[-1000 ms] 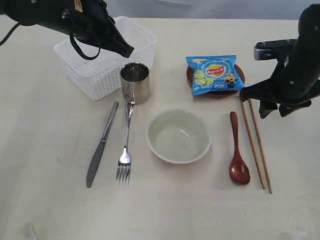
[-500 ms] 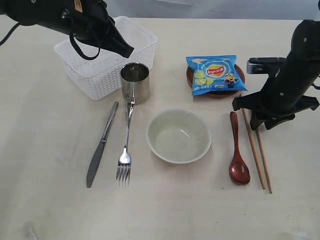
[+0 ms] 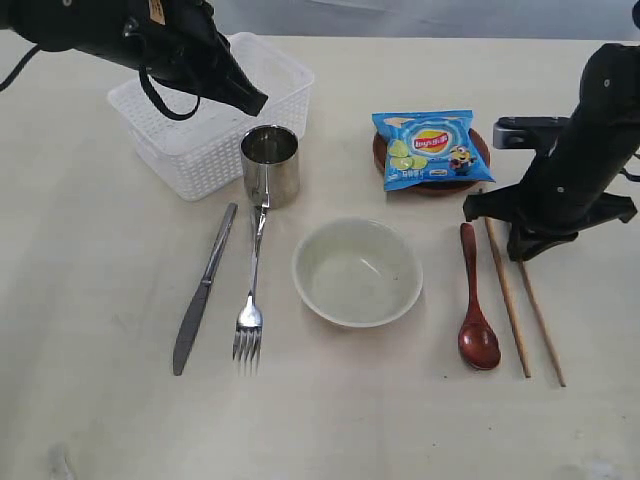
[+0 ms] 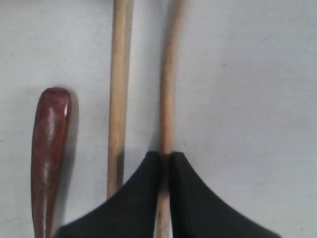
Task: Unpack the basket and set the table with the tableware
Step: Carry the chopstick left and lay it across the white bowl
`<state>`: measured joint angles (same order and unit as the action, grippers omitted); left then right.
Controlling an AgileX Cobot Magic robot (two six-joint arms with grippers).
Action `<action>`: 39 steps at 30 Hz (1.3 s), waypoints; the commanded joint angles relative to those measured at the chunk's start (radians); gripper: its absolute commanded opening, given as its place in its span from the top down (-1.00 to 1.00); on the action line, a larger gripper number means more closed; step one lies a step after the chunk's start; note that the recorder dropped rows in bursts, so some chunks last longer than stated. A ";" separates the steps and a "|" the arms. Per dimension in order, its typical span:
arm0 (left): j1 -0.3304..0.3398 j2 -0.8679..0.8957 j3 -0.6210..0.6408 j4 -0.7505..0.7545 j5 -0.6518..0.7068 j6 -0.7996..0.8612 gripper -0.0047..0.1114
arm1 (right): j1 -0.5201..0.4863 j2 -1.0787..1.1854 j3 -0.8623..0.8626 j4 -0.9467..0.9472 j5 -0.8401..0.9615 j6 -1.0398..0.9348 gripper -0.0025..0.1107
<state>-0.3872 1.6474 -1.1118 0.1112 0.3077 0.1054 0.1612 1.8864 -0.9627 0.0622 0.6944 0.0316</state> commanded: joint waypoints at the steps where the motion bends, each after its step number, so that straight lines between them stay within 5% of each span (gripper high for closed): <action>1: 0.003 -0.007 0.004 -0.014 0.000 -0.001 0.92 | -0.008 -0.001 0.004 -0.038 0.006 0.074 0.96; 10: 0.003 -0.007 0.004 -0.011 0.007 -0.001 0.92 | -0.008 -0.113 -0.060 -0.294 0.258 0.283 0.96; 16: 0.003 -0.007 0.004 0.020 0.016 0.005 0.92 | 0.004 -0.308 -0.076 -0.241 0.367 0.278 0.96; 29: 0.008 -0.007 0.004 0.120 0.084 0.005 0.92 | 0.372 -0.290 -0.092 0.086 0.184 0.270 0.96; 39: 0.008 -0.007 0.004 0.120 0.086 0.001 0.92 | 0.470 -0.060 -0.265 0.125 0.201 0.344 0.96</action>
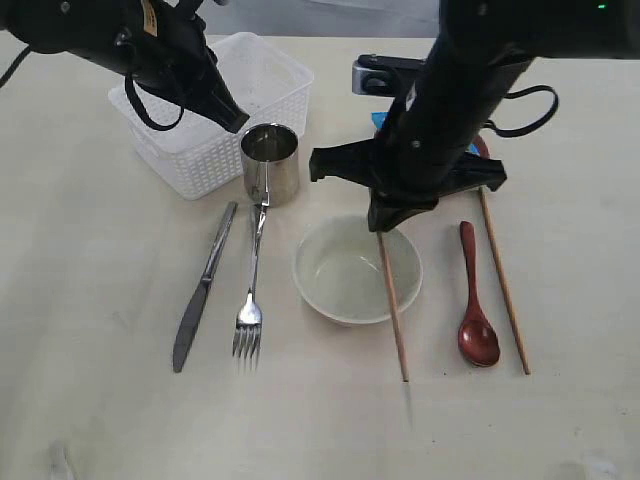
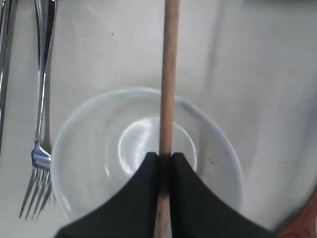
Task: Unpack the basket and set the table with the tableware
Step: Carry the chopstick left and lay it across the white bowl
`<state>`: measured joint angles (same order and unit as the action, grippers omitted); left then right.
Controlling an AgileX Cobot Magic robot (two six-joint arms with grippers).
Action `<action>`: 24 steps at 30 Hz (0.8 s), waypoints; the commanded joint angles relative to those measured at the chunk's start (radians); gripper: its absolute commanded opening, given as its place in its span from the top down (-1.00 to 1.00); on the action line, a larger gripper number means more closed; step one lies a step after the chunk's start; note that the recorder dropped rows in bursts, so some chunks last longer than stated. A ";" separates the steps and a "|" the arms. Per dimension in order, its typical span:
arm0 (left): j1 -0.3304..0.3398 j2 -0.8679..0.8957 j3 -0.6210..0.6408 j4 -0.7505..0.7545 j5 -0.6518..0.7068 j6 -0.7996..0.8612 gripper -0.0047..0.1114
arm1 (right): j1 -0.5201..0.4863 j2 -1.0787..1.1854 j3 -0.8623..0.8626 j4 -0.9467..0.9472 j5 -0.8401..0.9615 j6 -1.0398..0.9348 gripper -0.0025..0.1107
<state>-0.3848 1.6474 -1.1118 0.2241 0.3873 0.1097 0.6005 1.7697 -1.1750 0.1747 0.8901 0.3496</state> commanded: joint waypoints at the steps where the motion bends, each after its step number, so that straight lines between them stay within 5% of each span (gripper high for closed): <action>1: 0.005 -0.007 0.004 0.007 0.007 -0.003 0.92 | 0.039 0.069 -0.062 0.017 0.001 0.032 0.96; 20: 0.005 -0.007 0.004 0.005 0.003 -0.005 0.92 | 0.042 0.116 -0.076 0.016 -0.045 0.110 0.95; 24: 0.005 -0.007 0.004 0.005 0.003 -0.005 0.92 | 0.042 0.116 -0.076 -0.001 -0.044 0.138 0.59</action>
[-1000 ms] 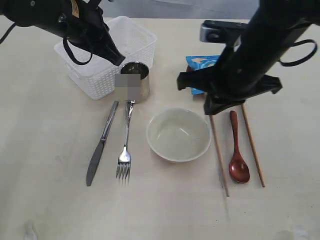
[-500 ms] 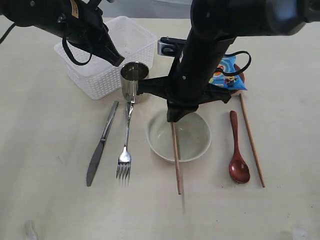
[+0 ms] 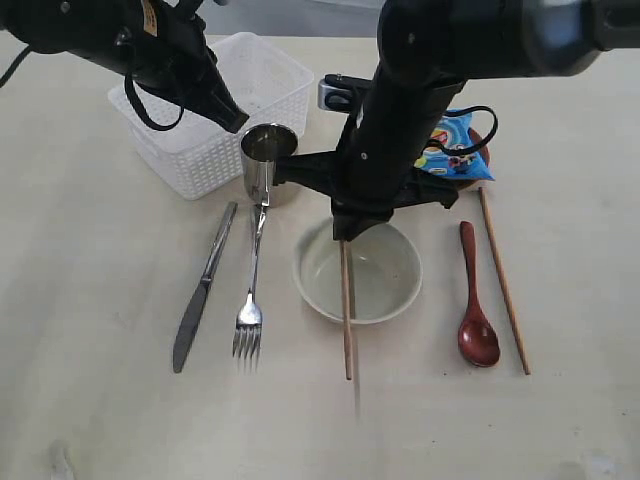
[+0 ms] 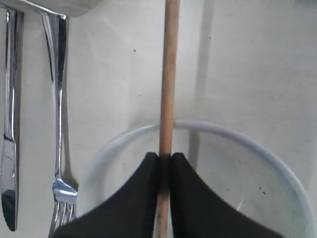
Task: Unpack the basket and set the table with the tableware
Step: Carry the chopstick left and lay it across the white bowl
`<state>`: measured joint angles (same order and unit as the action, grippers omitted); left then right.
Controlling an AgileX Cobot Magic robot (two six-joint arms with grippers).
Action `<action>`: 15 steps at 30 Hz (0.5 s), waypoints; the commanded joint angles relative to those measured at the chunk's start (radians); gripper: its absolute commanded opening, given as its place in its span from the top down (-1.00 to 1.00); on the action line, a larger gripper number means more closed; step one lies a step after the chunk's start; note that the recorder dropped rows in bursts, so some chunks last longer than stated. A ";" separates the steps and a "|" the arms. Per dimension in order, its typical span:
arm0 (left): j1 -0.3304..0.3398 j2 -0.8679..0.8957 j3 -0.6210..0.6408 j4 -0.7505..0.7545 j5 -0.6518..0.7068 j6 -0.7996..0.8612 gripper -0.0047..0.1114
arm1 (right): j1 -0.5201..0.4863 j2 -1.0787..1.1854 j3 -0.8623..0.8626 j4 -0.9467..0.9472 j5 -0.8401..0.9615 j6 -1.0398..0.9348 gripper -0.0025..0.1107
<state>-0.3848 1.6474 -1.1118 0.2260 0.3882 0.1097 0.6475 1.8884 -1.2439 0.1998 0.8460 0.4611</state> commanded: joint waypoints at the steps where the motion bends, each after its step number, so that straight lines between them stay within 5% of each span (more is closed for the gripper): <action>1: 0.005 -0.007 0.004 0.003 0.003 -0.005 0.92 | -0.005 -0.002 -0.007 -0.033 0.000 0.045 0.45; 4: 0.005 -0.007 0.004 0.003 0.003 -0.005 0.92 | -0.005 -0.002 -0.007 -0.036 0.000 0.066 0.24; 15: 0.005 -0.007 0.004 0.002 0.005 -0.005 0.92 | -0.005 -0.100 -0.011 -0.147 0.055 0.096 0.22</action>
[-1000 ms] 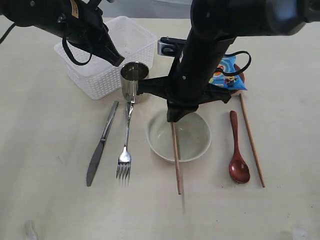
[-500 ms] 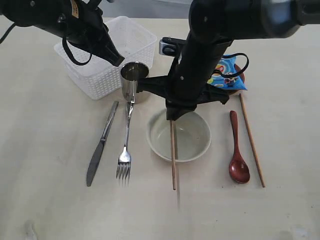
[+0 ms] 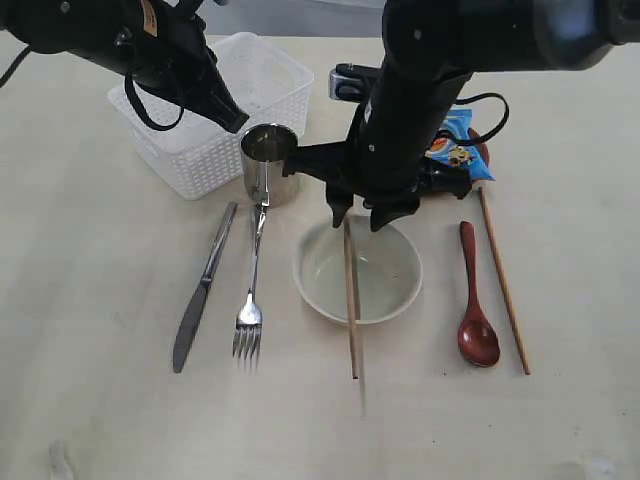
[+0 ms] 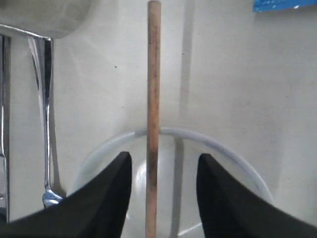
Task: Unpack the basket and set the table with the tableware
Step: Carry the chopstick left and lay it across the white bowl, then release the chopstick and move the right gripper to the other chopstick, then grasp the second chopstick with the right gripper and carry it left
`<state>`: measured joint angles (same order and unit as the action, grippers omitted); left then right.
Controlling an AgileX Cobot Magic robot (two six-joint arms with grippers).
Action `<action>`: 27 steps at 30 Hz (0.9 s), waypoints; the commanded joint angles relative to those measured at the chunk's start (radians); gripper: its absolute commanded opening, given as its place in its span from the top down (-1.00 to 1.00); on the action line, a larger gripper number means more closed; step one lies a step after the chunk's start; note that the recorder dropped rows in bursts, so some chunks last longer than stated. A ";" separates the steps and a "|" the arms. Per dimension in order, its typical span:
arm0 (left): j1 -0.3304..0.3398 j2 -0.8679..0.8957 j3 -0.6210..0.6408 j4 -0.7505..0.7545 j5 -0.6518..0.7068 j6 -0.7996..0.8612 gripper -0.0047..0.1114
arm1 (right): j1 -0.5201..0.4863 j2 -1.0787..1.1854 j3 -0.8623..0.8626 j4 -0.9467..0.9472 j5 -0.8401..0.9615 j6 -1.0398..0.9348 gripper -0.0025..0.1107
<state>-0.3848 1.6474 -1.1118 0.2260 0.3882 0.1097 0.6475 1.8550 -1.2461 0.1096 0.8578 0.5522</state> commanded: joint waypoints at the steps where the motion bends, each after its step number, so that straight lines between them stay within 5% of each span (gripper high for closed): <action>1: 0.005 -0.007 0.004 0.002 0.005 -0.005 0.92 | -0.005 -0.083 -0.009 -0.066 0.062 -0.001 0.22; 10: 0.005 -0.007 0.004 -0.002 0.005 -0.005 0.92 | -0.127 -0.259 0.024 -0.139 0.249 -0.123 0.22; 20: 0.005 -0.007 0.004 -0.005 0.001 -0.005 0.92 | -0.355 -0.234 0.385 -0.198 -0.150 -0.162 0.23; 27: 0.005 -0.007 0.004 -0.005 -0.008 -0.005 0.92 | -0.391 -0.127 0.416 -0.200 -0.248 -0.185 0.23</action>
<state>-0.3848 1.6474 -1.1118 0.2242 0.3877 0.1097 0.2629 1.6940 -0.8358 -0.0797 0.6619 0.3853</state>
